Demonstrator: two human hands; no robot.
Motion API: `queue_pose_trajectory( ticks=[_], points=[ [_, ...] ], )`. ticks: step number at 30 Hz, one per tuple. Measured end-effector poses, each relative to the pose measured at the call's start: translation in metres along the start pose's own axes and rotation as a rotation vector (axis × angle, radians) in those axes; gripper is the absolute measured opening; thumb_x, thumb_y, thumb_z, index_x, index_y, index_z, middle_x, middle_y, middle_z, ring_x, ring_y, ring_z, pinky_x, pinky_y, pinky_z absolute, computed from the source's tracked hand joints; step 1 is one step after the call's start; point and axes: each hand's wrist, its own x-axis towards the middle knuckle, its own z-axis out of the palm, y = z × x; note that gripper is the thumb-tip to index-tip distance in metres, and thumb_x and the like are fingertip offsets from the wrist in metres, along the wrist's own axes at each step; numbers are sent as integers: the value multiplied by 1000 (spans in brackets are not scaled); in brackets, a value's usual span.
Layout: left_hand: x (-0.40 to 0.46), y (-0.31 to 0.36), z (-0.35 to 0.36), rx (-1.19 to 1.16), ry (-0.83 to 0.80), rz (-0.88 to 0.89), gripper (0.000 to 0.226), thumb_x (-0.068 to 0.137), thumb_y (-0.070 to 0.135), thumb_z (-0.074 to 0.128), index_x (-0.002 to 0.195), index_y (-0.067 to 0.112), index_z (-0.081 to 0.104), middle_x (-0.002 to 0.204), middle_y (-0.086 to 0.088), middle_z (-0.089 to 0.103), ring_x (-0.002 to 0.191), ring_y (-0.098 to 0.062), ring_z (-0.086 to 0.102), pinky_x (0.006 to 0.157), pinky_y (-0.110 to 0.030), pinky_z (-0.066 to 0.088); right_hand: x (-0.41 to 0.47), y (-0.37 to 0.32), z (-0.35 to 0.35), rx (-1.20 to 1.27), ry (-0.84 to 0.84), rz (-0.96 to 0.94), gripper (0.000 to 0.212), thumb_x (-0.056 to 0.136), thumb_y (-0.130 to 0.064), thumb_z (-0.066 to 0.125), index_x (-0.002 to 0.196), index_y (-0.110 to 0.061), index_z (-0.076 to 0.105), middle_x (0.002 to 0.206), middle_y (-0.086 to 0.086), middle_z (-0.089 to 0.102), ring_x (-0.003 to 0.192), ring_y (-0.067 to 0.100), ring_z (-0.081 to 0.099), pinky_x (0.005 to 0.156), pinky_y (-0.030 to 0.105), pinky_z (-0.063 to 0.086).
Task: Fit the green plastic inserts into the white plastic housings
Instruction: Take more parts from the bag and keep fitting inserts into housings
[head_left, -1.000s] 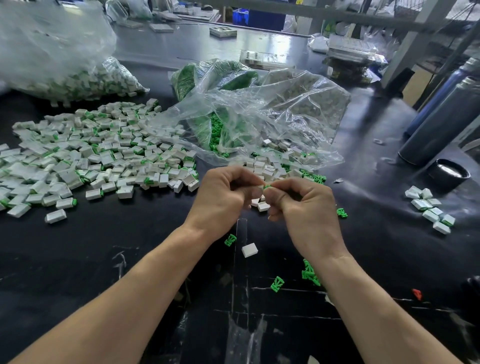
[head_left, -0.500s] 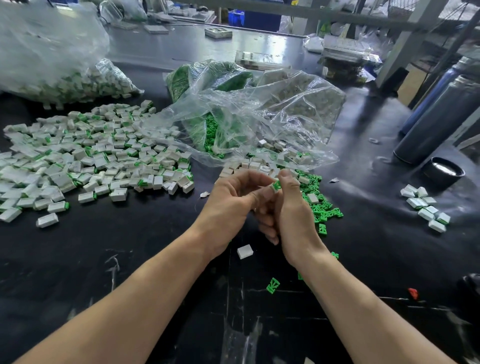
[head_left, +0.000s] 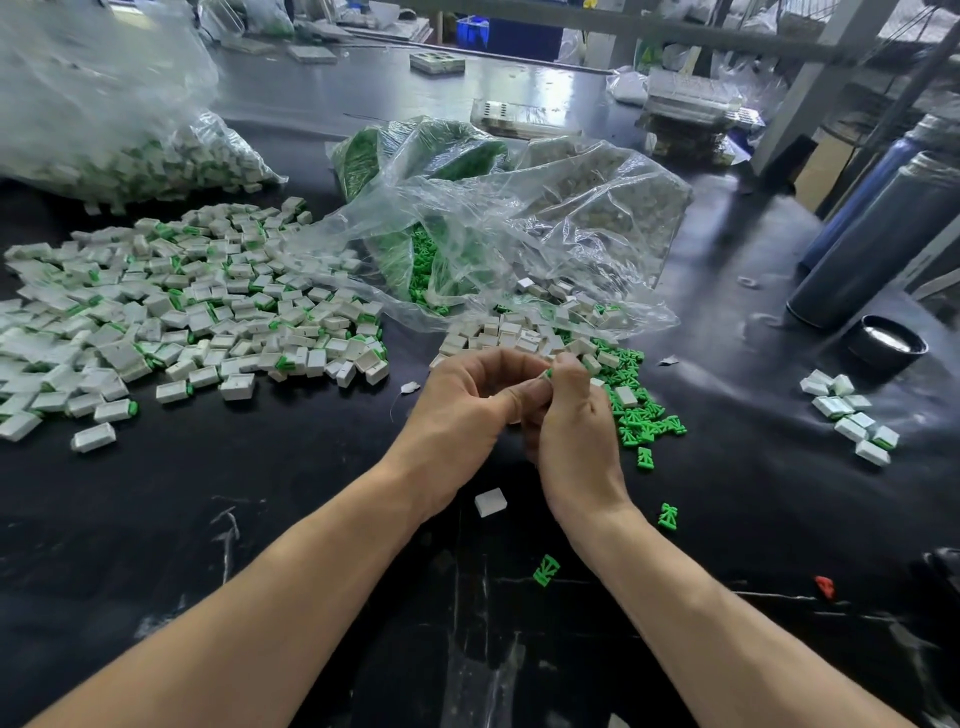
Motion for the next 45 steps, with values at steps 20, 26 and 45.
queue_pose_trajectory(
  ticks=[20,26,45],
  points=[
    [2,-4,4,81,90,47,1,90,1,73,89,2,74,82,-14,75,71,-18,70,61,-24,58,1,2,3,14,69,41,53,83,-65,36,81,-34,78,86,10,76,92,37,72,91,63,55],
    [0,-5,5,44,147,13,4,89,0,73,91,-4,74,87,-21,76,71,-19,70,58,-24,59,-2,-1,2,-19,94,32,56,90,-49,32,71,-23,78,73,4,75,79,31,72,81,49,59],
    [2,-2,2,116,180,85,7,87,0,76,87,7,74,83,-13,77,69,-16,70,65,-26,59,-2,-5,-10,-43,-35,56,70,102,-66,32,57,-26,67,48,-8,51,42,7,46,45,25,36]
  ],
)
